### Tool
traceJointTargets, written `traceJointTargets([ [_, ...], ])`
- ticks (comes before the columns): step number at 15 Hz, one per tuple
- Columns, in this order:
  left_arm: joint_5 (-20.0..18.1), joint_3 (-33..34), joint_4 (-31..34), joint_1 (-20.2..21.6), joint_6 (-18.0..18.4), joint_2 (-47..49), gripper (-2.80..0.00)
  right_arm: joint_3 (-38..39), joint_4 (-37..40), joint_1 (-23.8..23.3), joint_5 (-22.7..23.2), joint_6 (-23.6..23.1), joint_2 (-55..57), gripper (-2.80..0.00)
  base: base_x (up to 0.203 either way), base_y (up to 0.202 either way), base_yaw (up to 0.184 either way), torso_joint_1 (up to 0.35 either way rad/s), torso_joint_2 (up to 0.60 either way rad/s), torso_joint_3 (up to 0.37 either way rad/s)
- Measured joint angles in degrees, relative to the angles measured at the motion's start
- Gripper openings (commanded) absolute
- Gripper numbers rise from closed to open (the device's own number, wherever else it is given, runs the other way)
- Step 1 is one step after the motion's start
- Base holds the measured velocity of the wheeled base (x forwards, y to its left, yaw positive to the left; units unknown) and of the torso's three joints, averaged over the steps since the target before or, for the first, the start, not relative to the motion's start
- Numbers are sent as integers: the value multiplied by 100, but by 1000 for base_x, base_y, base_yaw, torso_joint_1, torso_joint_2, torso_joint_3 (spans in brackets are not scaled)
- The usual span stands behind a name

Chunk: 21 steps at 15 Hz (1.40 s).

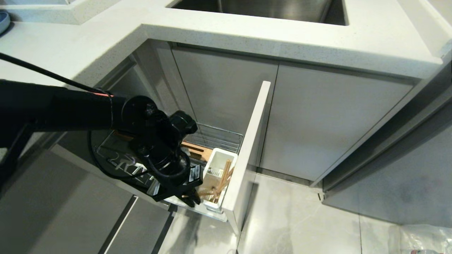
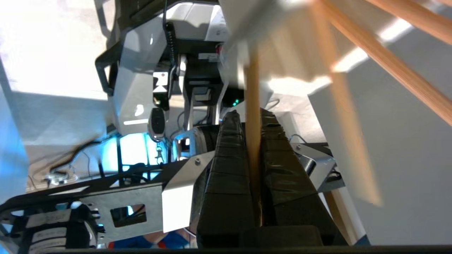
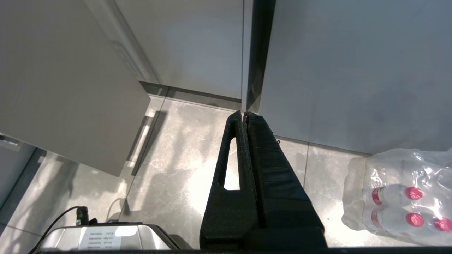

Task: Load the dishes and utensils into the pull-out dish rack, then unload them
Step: Take the chopsticks out of the cupboard

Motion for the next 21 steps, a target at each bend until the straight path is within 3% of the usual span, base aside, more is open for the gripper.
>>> traceJointTargets([
  [6,-76,-454,900,-94,-91,-742,-280,0,0,-2,0,-1,0,-280,0,0,0,0,0,0],
  [21,-271,-1369,2192,-287,-191,-1675,-280,0,0,0,0,0,0,-280,0,0,0,0,0,0],
])
